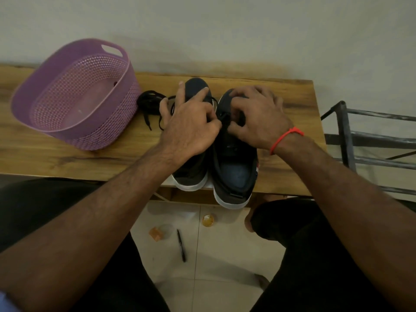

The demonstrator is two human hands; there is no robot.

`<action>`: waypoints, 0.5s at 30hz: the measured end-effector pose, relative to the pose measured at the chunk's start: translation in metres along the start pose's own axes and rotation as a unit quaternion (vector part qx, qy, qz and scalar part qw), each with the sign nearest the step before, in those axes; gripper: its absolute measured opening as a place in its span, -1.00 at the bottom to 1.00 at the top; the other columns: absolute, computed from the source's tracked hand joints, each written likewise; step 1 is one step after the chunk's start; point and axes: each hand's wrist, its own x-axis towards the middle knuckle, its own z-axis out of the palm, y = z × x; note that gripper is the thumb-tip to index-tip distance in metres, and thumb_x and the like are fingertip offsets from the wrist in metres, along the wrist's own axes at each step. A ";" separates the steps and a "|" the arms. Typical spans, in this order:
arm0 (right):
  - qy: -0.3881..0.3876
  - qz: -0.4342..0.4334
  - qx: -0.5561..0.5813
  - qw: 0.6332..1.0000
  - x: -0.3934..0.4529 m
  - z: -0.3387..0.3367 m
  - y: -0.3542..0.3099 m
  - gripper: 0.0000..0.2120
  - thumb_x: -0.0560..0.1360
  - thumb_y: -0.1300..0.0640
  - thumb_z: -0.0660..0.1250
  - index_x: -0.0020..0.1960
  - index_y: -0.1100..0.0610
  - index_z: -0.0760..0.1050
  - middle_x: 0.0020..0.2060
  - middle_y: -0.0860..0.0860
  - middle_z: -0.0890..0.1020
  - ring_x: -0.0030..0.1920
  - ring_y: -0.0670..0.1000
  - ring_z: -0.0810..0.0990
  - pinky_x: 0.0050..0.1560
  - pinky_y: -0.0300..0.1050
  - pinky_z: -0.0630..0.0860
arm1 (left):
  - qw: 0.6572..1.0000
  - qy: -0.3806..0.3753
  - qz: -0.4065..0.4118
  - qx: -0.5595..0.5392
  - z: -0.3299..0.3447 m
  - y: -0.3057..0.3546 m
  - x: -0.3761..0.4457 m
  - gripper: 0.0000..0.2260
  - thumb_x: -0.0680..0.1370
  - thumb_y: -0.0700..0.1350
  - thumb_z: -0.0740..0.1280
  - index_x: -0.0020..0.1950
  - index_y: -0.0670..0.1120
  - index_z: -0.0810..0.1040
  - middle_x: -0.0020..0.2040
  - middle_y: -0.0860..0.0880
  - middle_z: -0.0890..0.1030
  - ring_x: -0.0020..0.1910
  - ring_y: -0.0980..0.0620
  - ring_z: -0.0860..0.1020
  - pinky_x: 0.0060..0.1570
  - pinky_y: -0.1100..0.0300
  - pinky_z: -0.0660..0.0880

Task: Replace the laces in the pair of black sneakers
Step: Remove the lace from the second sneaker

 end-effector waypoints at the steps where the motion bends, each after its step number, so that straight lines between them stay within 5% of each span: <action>1: 0.008 0.011 0.007 1.000 0.000 -0.003 0.002 -0.86 0.39 -0.01 0.38 -0.15 0.02 0.46 0.32 -0.08 0.46 0.39 0.14 0.26 0.27 0.17 0.23 | 1.000 -0.001 -0.002 -0.003 0.000 0.000 0.000 -0.91 0.54 0.01 0.38 -0.08 0.05 0.66 0.64 0.09 0.18 0.64 -0.09 -0.17 0.51 -0.32 -0.21; 4: 0.022 0.048 0.024 0.998 0.003 -0.011 0.010 -0.86 0.36 0.01 0.36 -0.18 0.03 0.44 0.22 -0.04 0.51 0.34 0.13 0.30 0.23 0.13 0.25 | 1.000 -0.004 -0.002 -0.003 0.001 0.000 0.001 -0.90 0.54 0.00 0.38 -0.11 0.02 0.65 0.65 0.05 0.15 0.64 -0.12 -0.22 0.50 -0.32 -0.32; 10: -0.001 0.014 -0.020 1.000 -0.001 -0.002 0.004 -0.65 0.41 -0.23 0.40 0.09 -0.09 0.47 0.36 -0.03 0.35 0.42 0.16 0.22 0.32 0.26 0.26 | 1.000 0.001 0.018 0.009 0.002 -0.001 0.003 -0.89 0.53 -0.02 0.37 -0.12 -0.02 0.64 0.65 -0.03 0.15 0.63 -0.16 -0.24 0.44 -0.29 -0.44; 15: -0.004 -0.002 -0.042 0.999 -0.002 0.004 -0.003 -0.79 0.49 -0.16 0.38 0.04 -0.07 0.55 0.43 -0.05 0.32 0.46 0.19 0.17 0.34 0.30 0.22 | 1.000 0.001 0.022 0.019 0.002 -0.001 0.003 -0.89 0.53 -0.02 0.36 -0.16 0.00 0.61 0.65 -0.05 0.16 0.63 -0.18 -0.23 0.43 -0.30 -0.45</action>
